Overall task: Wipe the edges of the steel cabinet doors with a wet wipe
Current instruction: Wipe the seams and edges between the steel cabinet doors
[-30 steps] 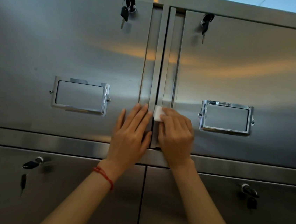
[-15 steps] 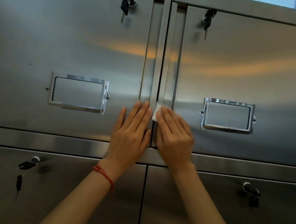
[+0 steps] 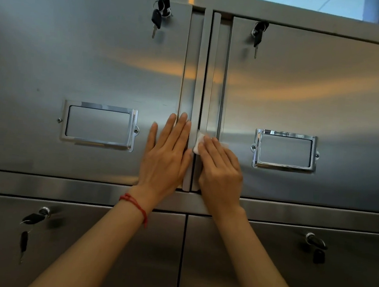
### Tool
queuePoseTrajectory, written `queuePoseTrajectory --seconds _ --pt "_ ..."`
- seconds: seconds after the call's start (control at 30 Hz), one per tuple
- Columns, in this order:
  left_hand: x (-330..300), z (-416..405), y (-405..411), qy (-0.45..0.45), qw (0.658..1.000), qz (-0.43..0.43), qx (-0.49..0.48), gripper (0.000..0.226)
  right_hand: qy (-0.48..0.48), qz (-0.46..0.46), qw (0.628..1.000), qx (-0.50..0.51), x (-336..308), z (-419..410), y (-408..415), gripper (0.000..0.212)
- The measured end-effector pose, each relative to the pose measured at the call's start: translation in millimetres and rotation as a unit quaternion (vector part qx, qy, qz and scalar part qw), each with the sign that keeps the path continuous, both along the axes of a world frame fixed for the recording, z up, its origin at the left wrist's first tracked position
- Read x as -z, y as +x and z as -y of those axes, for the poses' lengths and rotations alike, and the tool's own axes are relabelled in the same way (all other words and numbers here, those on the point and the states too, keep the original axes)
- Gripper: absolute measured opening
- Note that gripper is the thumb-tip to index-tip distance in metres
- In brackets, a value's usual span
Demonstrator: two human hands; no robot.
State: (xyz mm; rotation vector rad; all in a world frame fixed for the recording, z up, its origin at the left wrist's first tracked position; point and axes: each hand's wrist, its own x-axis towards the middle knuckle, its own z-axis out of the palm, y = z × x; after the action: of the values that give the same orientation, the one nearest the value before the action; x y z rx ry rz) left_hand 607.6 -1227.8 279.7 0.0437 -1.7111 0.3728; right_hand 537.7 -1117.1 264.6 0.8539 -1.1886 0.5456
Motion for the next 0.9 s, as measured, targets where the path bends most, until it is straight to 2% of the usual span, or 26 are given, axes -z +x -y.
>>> queuePoseTrajectory --seconds 0.37,0.9 --pt "-30 7 1 0.014 1.000 -0.007 0.004 0.055 -0.010 0.034 0.999 -0.010 -14 5 3 0.035" --pt "-48 15 0 0.016 1.000 -0.011 -0.007 0.055 -0.038 0.029 0.999 -0.015 -37 10 4 0.036"
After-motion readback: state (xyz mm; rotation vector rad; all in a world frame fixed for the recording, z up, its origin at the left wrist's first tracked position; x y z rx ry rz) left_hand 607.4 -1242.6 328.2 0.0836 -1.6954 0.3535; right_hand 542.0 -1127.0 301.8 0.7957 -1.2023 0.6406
